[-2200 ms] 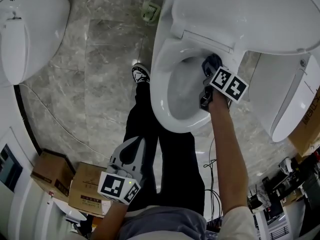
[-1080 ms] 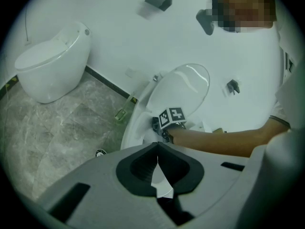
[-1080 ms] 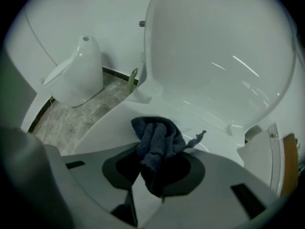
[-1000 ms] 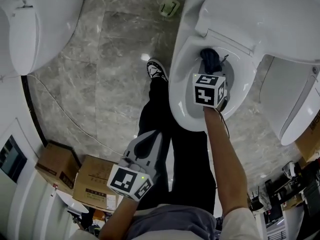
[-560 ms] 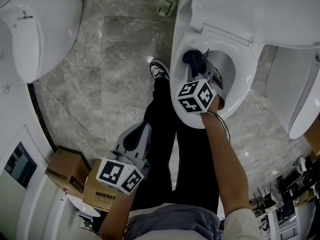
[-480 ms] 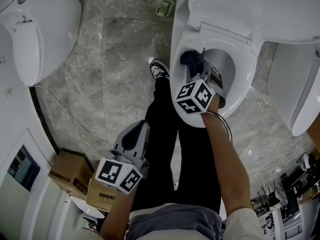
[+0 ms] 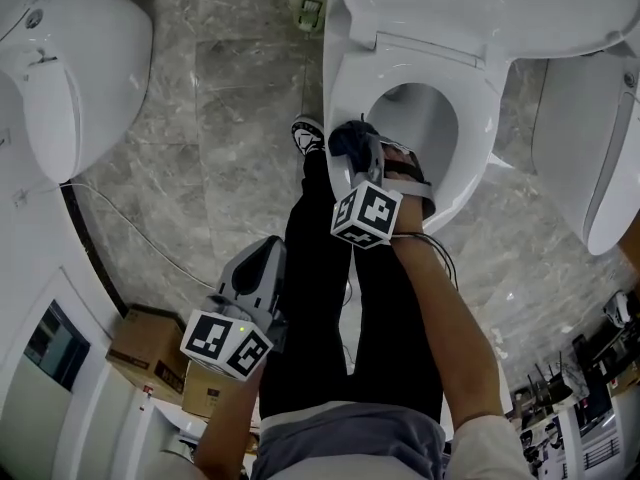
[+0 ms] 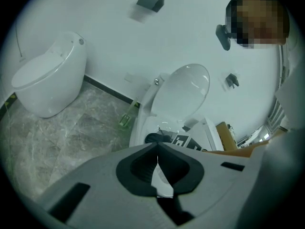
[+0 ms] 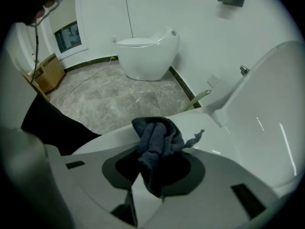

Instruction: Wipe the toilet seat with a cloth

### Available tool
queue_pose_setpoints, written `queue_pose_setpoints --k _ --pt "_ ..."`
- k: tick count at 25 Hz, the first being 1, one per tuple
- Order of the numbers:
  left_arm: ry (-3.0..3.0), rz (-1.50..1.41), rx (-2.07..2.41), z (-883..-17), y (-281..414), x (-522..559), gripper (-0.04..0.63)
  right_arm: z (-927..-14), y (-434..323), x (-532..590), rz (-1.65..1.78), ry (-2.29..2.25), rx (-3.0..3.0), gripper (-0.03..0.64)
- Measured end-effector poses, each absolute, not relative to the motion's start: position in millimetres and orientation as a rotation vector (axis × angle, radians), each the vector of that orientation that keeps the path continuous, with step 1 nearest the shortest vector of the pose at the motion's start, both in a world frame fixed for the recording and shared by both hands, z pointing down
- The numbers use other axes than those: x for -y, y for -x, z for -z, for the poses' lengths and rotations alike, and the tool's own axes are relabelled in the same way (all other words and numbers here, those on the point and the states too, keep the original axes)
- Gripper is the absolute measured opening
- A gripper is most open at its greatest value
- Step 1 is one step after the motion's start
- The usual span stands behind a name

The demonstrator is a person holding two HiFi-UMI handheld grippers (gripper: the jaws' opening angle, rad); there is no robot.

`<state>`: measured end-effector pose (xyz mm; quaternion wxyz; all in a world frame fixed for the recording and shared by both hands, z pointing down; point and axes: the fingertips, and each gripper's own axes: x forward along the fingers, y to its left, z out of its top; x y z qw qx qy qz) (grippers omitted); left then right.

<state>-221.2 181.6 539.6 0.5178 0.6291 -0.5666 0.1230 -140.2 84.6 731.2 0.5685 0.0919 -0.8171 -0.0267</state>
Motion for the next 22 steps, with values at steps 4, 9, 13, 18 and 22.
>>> queue_pose_setpoints --k 4,9,13,18,22 --pt "-1.510 -0.295 1.360 -537.4 214.9 -178.0 0.011 -731.2 135.0 -99.3 0.083 -0.164 1.921 0.100" --pt "-1.507 -0.302 1.370 -533.8 212.9 -170.6 0.009 -729.7 130.7 -122.0 0.068 -0.106 1.938 0.099" --pt "-1.505 -0.287 1.371 -532.5 203.6 -162.0 0.011 -730.2 122.1 -140.9 0.064 -0.067 1.956 0.098" --pt "-1.525 -0.319 1.342 -533.6 181.8 -158.2 0.011 -731.4 104.5 -168.1 0.072 -0.033 1.962 0.098" --pt "-1.552 -0.359 1.305 -536.5 162.0 -157.2 0.011 -733.7 84.5 -193.7 0.012 -0.024 1.965 0.098"
